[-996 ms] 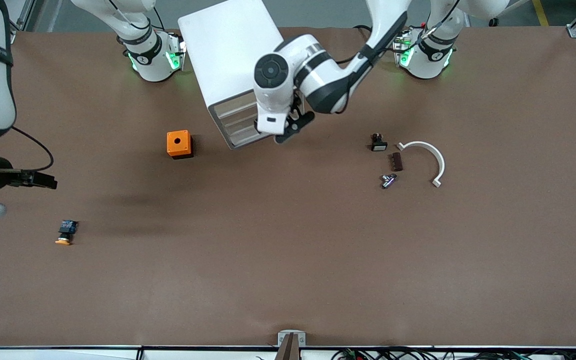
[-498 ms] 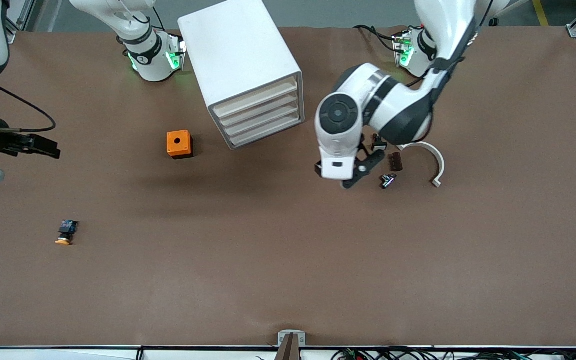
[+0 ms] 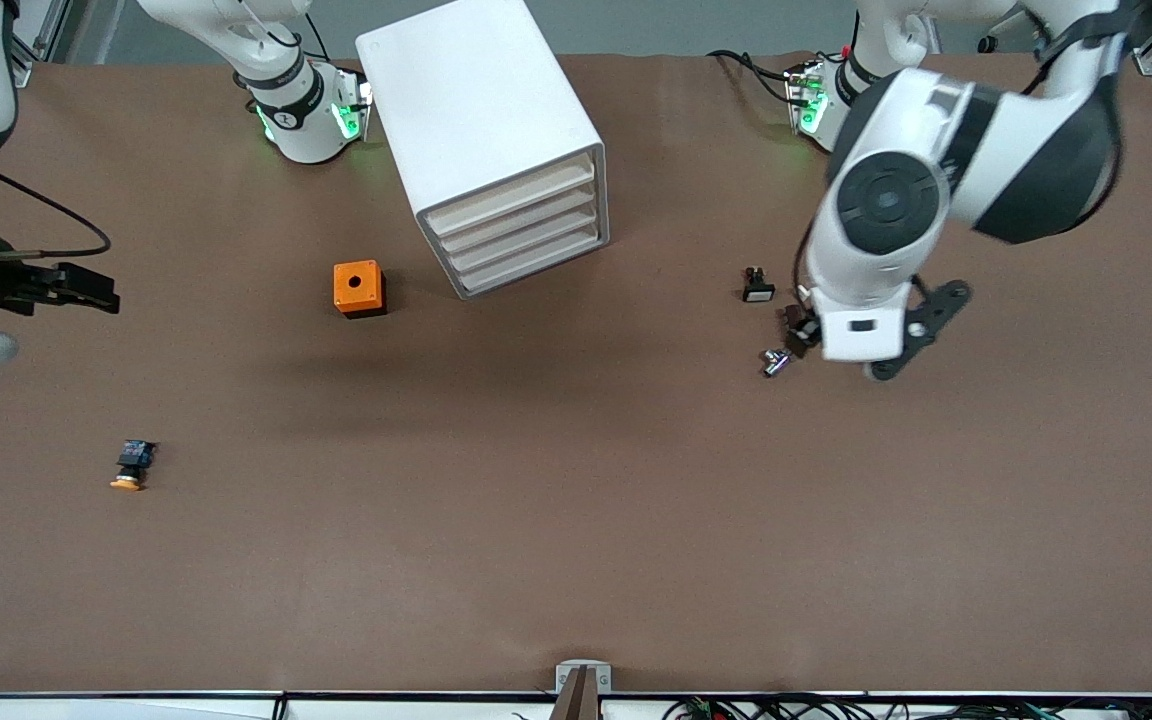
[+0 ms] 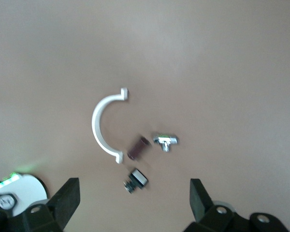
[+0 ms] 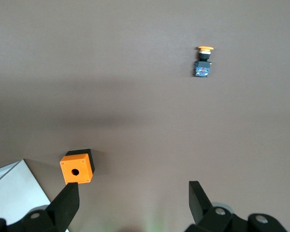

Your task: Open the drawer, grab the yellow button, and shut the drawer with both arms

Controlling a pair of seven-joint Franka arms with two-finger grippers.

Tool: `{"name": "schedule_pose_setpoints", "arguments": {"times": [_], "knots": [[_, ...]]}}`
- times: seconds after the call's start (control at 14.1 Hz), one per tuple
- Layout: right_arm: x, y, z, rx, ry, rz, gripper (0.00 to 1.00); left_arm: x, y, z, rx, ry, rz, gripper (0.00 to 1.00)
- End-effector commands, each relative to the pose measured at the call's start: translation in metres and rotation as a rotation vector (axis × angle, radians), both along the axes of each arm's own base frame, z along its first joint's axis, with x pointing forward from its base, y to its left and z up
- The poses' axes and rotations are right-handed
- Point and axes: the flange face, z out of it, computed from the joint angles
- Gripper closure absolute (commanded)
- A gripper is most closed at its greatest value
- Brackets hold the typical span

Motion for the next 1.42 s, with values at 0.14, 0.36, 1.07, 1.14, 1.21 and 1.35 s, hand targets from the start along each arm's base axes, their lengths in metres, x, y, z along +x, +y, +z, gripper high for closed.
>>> {"name": "schedule_pose_setpoints", "arguments": {"times": [0.14,0.36,1.07,1.14,1.21,1.35], "knots": [[0.006,-0.004,0.000,0.003,0.011,0.011,0.00,-0.002,0.084,0.065,-0.033,-0.028,-0.163,0.00],[0.007,-0.004,0.014,0.005,-0.020,0.003,0.00,-0.002,0.114,0.083,-0.071,-0.029,-0.343,0.00],[-0.022,-0.020,0.062,0.017,-0.018,-0.033,0.00,-0.076,0.210,0.113,-0.239,0.022,-0.678,0.00],[-0.032,-0.030,0.063,0.024,-0.020,-0.041,0.00,-0.083,0.212,0.112,-0.269,0.015,-0.669,0.00],[-0.043,-0.031,0.063,0.028,-0.027,-0.044,0.00,-0.091,0.217,0.113,-0.277,0.009,-0.658,0.00],[-0.059,-0.031,0.069,0.032,-0.033,-0.047,0.00,-0.101,0.213,0.112,-0.273,0.005,-0.667,0.00]]}}
